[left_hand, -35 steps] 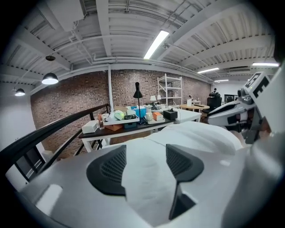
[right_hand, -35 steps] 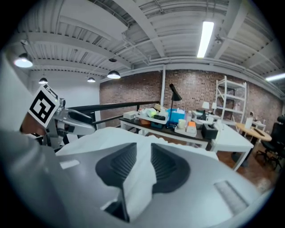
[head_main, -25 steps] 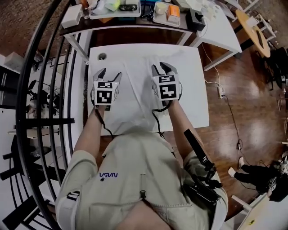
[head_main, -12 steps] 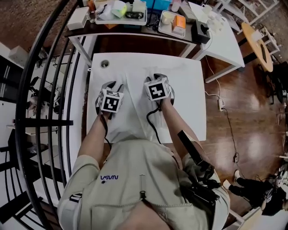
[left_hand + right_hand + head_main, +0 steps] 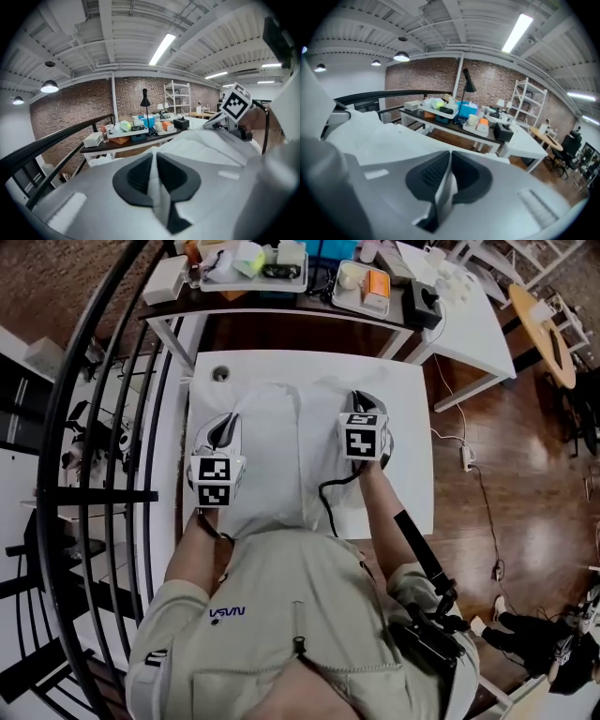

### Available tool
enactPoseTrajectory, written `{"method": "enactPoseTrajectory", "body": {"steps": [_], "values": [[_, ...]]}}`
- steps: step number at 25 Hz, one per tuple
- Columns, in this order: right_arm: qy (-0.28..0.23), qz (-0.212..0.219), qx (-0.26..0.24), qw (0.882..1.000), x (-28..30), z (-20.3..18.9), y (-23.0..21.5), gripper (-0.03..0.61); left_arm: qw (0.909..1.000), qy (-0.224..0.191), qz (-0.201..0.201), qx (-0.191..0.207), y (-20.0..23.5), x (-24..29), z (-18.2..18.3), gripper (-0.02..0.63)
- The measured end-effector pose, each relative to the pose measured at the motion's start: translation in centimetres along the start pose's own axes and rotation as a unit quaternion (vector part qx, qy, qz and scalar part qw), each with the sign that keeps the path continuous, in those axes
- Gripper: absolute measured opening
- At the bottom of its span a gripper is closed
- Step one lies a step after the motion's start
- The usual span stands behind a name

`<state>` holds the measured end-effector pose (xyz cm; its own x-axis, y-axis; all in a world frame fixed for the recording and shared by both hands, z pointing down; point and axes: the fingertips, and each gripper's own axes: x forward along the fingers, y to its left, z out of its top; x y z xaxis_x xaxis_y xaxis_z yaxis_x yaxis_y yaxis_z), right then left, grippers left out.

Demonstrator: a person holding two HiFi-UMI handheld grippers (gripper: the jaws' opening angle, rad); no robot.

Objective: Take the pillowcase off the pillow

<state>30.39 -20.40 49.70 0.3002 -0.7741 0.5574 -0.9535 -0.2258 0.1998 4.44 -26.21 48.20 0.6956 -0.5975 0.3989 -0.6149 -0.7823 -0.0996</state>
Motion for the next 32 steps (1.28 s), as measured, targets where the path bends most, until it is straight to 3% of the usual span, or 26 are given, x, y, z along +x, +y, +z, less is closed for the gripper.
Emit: {"method": "enactPoseTrajectory", "body": {"steps": [4, 7, 10, 14, 16, 20, 24, 28, 32], "values": [[0.007, -0.056, 0.055, 0.997, -0.9, -3.3, -6.1, 0.011, 0.9968, -0.03, 0.027, -0.068, 2.8, -2.9, -0.3, 0.025], [0.012, -0.069, 0.082, 0.994, -1.4, -5.5, -8.1, 0.011, 0.9929, -0.019, 0.03, -0.114, 4.0, -3.1, -2.2, 0.023], [0.017, -0.07, 0.065, 0.995, -0.9, -5.9, -7.4, 0.011, 0.9913, 0.008, 0.029, -0.128, 4.0, -0.8, -4.3, 0.017], [0.012, -0.028, 0.039, 0.999, 0.4, -5.7, -5.8, 0.013, 0.9981, 0.033, 0.015, -0.05, 2.8, 2.6, -4.9, 0.028], [-0.006, -0.01, 0.04, 0.999, 0.1, -5.0, -5.3, 0.042, 0.9991, 0.035, 0.016, -0.019, 2.2, 3.4, -4.5, 0.068], [-0.034, 0.014, 0.058, 0.998, -1.6, -4.0, -4.1, 0.113, 0.9993, 0.031, 0.019, 0.008, 1.2, 3.1, -3.3, 0.152], [-0.056, 0.014, 0.075, 0.995, -5.0, -4.2, -2.5, 0.117, 0.9996, -0.006, 0.021, 0.016, 0.7, -0.1, -1.3, 0.199], [-0.064, -0.001, 0.095, 0.993, -9.0, -5.9, -0.8, 0.117, 0.9988, -0.022, -0.038, 0.019, -3.0, -3.4, -1.0, 0.203], [-0.054, -0.004, 0.104, 0.993, -12.1, -7.9, 1.6, 0.117, 0.9929, -0.012, -0.117, 0.014, -7.7, -5.3, -2.3, 0.215]]}}
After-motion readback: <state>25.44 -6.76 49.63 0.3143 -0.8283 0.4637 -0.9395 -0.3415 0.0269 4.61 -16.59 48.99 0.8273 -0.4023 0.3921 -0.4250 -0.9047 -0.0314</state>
